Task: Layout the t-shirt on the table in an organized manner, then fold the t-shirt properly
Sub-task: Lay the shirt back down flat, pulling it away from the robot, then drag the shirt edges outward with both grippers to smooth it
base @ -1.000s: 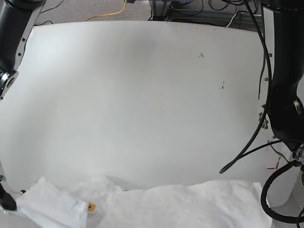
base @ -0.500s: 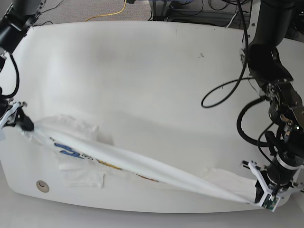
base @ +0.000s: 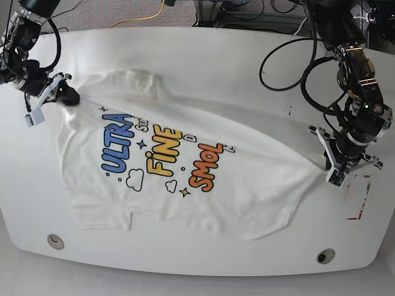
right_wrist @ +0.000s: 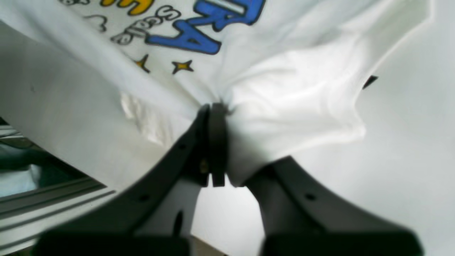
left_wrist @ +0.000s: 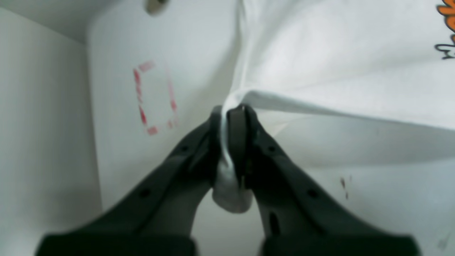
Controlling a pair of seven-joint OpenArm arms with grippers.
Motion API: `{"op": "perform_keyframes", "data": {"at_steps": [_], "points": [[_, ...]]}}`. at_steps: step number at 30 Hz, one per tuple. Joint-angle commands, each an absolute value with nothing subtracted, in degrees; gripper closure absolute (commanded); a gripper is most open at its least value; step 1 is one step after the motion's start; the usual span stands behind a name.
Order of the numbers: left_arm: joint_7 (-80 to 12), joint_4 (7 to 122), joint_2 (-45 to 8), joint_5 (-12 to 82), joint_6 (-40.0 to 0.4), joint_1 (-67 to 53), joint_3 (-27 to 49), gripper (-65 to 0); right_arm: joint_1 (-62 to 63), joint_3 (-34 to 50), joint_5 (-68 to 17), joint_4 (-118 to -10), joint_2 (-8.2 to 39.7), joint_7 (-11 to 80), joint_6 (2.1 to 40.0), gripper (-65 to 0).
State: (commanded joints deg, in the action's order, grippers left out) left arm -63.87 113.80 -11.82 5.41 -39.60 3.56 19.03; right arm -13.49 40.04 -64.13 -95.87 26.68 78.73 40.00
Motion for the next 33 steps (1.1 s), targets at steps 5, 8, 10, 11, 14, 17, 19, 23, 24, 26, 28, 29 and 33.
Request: {"op": "perform_keyframes", "data": {"at_steps": [5, 8, 10, 11, 14, 17, 19, 23, 24, 26, 28, 29, 33], "points": [[-63.9, 113.8, -11.8, 5.3, -40.0, -2.5, 22.2, 0.0, -16.0, 39.9, -64.1, -95.9, 26.3, 78.8, 40.0, 0.0], [-63.9, 113.7, -12.1, 5.1, -40.0, -5.8, 22.7, 0.0, -17.5, 39.9, -64.1, -95.9, 26.3, 78.8, 40.0, 0.0], [-63.9, 113.7, -12.2, 5.1, -40.0, -7.2, 22.9, 0.0, -18.2, 39.9, -64.0, -95.9, 26.3, 78.8, 40.0, 0.0], [-63.9, 113.7, -12.3, 5.1, -40.0, -8.3, 23.2, 0.0, -18.5, 39.9, -64.0, -95.9, 26.3, 78.8, 40.0, 0.0], [-63.9, 113.6, -12.3, 5.1, -40.0, -10.8, 24.3, 0.0, -19.3, 39.9, -64.0, -95.9, 26.3, 78.9, 40.0, -0.6], [-63.9, 113.6, -12.3, 5.0, -40.0, -12.3, 24.5, 0.0, -20.4, 39.9, -64.0, -95.9, 26.3, 78.9, 40.0, -6.0], [-63.9, 113.6, -12.3, 5.0, -40.0, -13.0, 24.5, 0.0, -20.4, 39.9, -64.0, -95.9, 26.3, 78.9, 40.0, -12.4], [-63.9, 113.6, -12.3, 5.0, -40.0, -14.3, 24.5, 0.0, -21.8, 40.2, -64.0, -96.0, 26.3, 78.9, 40.0, -31.5], [-63.9, 113.6, -12.4, 4.9, -40.0, -14.5, 24.5, 0.0, -22.2, 40.2, -64.0, -96.0, 26.3, 78.9, 40.0, -37.1], [-64.0, 113.6, -12.5, 4.9, -40.0, -15.2, 24.0, 0.0, -22.5, 40.3, -64.0, -96.0, 26.3, 78.9, 40.0, -46.5], [-64.1, 113.6, -13.7, 4.9, -40.0, -16.1, 23.4, -4.4, -22.9, 40.3, -64.0, -96.0, 26.3, 78.9, 40.0, -57.5], [-64.1, 113.6, -13.9, 4.9, -40.0, -16.4, 23.0, -7.2, -23.0, 40.3, -64.0, -96.0, 26.3, 78.9, 40.0, -61.8], [-64.1, 113.7, -14.2, 4.9, -40.0, -17.0, 22.5, -23.9, -24.7, 40.4, -64.5, -96.0, 26.2, 78.9, 40.0, -65.0]]}}
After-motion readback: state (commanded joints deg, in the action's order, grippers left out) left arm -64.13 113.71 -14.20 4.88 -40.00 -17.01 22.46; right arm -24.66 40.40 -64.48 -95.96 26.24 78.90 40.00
